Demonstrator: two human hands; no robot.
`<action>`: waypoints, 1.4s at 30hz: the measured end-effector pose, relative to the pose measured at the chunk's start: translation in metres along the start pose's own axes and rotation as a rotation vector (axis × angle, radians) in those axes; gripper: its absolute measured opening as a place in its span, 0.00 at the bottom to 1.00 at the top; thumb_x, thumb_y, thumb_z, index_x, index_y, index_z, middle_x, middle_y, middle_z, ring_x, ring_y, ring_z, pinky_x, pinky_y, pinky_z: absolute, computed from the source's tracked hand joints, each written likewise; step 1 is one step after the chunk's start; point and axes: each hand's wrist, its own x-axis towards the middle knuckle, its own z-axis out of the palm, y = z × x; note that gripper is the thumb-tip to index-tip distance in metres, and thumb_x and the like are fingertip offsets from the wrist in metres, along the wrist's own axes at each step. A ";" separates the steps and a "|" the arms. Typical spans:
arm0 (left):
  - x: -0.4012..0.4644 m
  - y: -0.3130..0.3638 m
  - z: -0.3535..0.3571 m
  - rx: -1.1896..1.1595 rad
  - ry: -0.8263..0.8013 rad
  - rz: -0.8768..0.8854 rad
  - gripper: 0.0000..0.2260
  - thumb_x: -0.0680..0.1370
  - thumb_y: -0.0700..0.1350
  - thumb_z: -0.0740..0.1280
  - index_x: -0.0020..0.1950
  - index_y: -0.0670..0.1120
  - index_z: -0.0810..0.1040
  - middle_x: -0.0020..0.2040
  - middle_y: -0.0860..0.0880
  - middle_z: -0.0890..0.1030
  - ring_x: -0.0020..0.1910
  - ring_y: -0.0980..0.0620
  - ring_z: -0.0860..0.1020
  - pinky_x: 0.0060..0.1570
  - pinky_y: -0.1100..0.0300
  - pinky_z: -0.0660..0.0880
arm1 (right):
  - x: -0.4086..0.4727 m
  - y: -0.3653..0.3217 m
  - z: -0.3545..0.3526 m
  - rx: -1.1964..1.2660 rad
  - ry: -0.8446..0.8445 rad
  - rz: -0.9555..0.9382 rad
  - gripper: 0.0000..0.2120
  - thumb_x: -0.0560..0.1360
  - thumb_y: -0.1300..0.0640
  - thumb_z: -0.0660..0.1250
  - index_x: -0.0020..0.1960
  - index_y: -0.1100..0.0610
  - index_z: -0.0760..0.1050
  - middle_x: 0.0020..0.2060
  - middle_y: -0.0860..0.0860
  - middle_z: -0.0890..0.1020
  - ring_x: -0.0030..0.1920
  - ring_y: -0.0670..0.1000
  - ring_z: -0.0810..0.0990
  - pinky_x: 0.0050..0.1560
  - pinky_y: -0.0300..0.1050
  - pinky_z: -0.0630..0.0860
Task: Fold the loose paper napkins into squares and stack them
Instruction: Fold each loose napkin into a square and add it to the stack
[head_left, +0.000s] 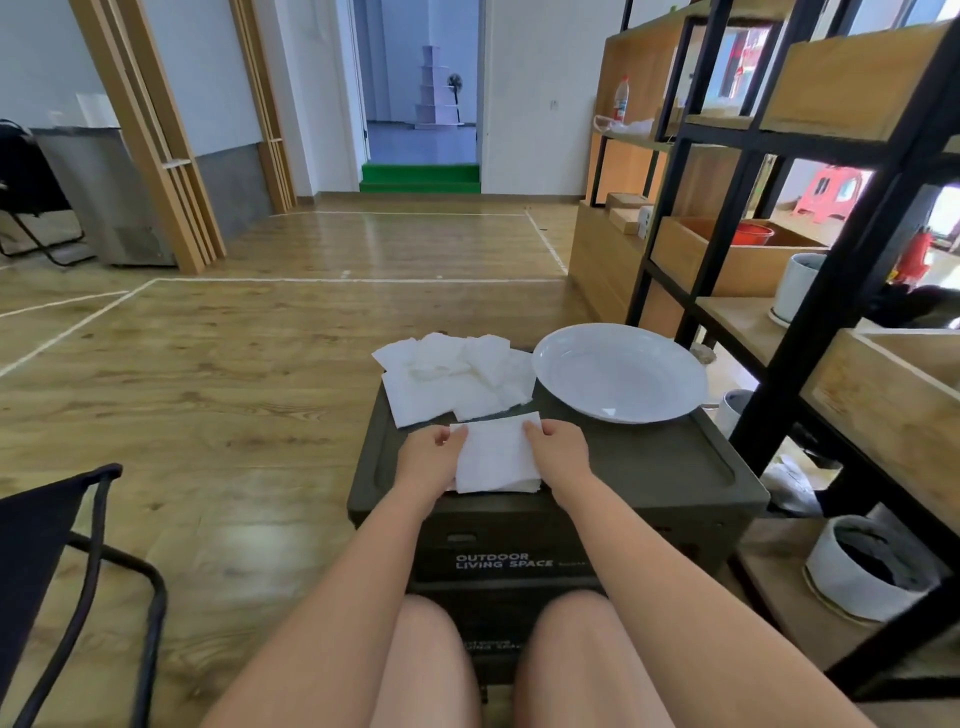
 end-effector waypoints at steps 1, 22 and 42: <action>0.000 -0.002 -0.001 0.028 0.024 0.010 0.14 0.80 0.48 0.62 0.46 0.38 0.78 0.40 0.37 0.73 0.37 0.49 0.75 0.31 0.61 0.64 | 0.001 0.003 0.001 -0.036 0.003 -0.017 0.18 0.79 0.56 0.58 0.31 0.57 0.61 0.28 0.51 0.62 0.30 0.48 0.60 0.31 0.42 0.55; 0.014 -0.005 0.001 0.388 0.152 0.065 0.11 0.80 0.53 0.61 0.43 0.48 0.73 0.36 0.55 0.73 0.34 0.60 0.69 0.33 0.62 0.63 | 0.009 0.013 0.003 -0.535 0.102 -0.112 0.18 0.78 0.48 0.61 0.32 0.54 0.65 0.28 0.48 0.71 0.29 0.46 0.68 0.28 0.40 0.62; 0.036 0.000 -0.019 0.503 0.307 -0.021 0.12 0.78 0.53 0.64 0.49 0.45 0.72 0.45 0.48 0.79 0.36 0.54 0.72 0.29 0.61 0.63 | 0.019 0.021 0.007 -0.625 0.074 -0.111 0.11 0.76 0.45 0.63 0.46 0.52 0.67 0.34 0.46 0.73 0.32 0.44 0.71 0.29 0.39 0.63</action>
